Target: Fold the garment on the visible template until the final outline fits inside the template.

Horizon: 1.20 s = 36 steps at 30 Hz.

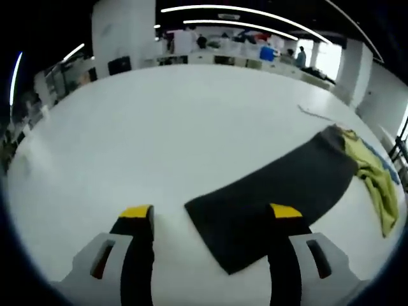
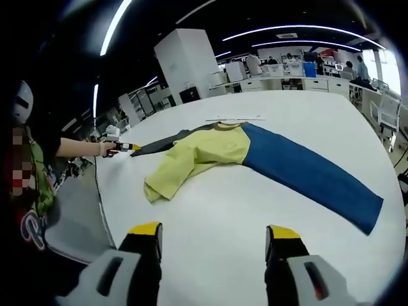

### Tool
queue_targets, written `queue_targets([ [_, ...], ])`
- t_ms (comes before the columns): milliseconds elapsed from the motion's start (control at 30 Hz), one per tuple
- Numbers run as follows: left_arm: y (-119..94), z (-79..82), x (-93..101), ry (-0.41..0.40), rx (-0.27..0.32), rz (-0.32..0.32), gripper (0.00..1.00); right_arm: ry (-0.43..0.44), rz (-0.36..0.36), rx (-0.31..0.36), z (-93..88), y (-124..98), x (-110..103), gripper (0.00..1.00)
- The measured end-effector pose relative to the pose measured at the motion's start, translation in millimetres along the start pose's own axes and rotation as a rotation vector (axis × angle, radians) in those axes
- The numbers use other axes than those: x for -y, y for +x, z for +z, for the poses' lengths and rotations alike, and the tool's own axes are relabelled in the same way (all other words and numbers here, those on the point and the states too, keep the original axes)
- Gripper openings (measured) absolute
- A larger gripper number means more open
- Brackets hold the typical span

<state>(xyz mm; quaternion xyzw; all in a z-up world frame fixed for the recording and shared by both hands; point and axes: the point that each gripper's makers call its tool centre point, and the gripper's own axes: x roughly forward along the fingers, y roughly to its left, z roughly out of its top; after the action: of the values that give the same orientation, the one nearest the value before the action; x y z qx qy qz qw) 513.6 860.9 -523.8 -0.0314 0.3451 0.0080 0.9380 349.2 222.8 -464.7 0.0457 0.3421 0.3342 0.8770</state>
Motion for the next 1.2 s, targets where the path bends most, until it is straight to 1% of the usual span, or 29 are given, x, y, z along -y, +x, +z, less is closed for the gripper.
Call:
queue_targets([
  [100, -8, 9.5, 9.8, -0.006, 0.035, -0.028, 0.69, 0.002, 0.002, 0.005, -0.1, 1, -1, 0.65],
  [133, -11, 16.7, 17.6, -0.017, 0.071, -0.060, 0.70, 0.001, 0.002, 0.005, -0.6, 1, -1, 0.64],
  [200, -16, 23.2, 28.5, -0.035, 0.102, -0.105, 0.70, 0.003, 0.006, 0.007, -1.0, 3, -2, 0.64],
  [267, -21, 23.8, 32.2, -0.030, 0.098, -0.105, 0.70, 0.008, 0.009, 0.011, -1.3, 5, -4, 0.64],
  [300, -23, 24.5, 36.8, -0.023, 0.100, -0.116, 0.70, 0.008, 0.012, 0.011, -1.8, 6, -5, 0.64],
  [367, -29, 27.3, 49.3, -0.054, 0.119, -0.163, 0.71, 0.007, 0.016, 0.010, -2.7, 9, -7, 0.64],
  [400, -31, 26.2, 51.3, -0.060, 0.114, -0.168, 0.71, 0.003, 0.018, 0.010, -2.9, 10, -8, 0.64],
  [433, -35, 27.9, 58.7, -0.066, 0.127, -0.195, 0.71, 0.004, 0.021, 0.011, -2.7, 11, -9, 0.64],
  [500, -40, 27.9, 64.1, -0.046, 0.132, -0.205, 0.69, 0.006, 0.026, 0.015, -2.0, 13, -12, 0.63],
  [533, -44, 30.7, 73.2, -0.032, 0.156, -0.241, 0.70, 0.005, 0.030, 0.018, -1.2, 15, -13, 0.63],
  [600, -50, 27.2, 82.7, -0.046, 0.141, -0.264, 0.70, 0.003, 0.039, 0.023, 0.2, 19, -17, 0.62],
  [633, -53, 27.5, 89.1, -0.044, 0.145, -0.288, 0.70, 0.002, 0.043, 0.026, 1.1, 21, -18, 0.62],
  [667, -58, 31.1, 98.2, -0.040, 0.170, -0.319, 0.70, -0.001, 0.051, 0.027, 1.8, 24, -21, 0.62],
  [733, -63, 30.6, 104.9, -0.038, 0.173, -0.326, 0.68, -0.002, 0.054, 0.029, 2.8, 29, -22, 0.60],
  [800, -69, 27.5, 120.1, -0.044, 0.170, -0.361, 0.67, 0.000, 0.069, 0.034, 4.8, 37, -27, 0.60],
  [900, -74, 25.5, 135.0, -0.048, 0.179, -0.394, 0.67, -0.002, 0.083, 0.040, 7.2, 46, -33, 0.59],
  [933, -75, 24.9, 136.5, -0.045, 0.178, -0.395, 0.67, -0.005, 0.089, 0.041, 8.0, 48, -34, 0.59],
  [1000, -78, 24.5, 145.4, -0.037, 0.186, -0.417, 0.69, -0.007, 0.099, 0.043, 9.7, 53, -38, 0.59],
  [1067, -82, 20.3, 154.6, 0.017, 0.176, -0.443, 0.69, -0.015, 0.107, 0.040, 10.4, 56, -41, 0.59],
  [1133, -86, 16.8, 162.4, 0.044, 0.168, -0.468, 0.69, -0.029, 0.107, 0.033, 10.7, 58, -42, 0.58],
  [1200, -95, 15.3, 177.2, 0.073, 0.184, -0.520, 0.69, -0.043, 0.103, 0.032, 12.5, 63, -43, 0.57],
])
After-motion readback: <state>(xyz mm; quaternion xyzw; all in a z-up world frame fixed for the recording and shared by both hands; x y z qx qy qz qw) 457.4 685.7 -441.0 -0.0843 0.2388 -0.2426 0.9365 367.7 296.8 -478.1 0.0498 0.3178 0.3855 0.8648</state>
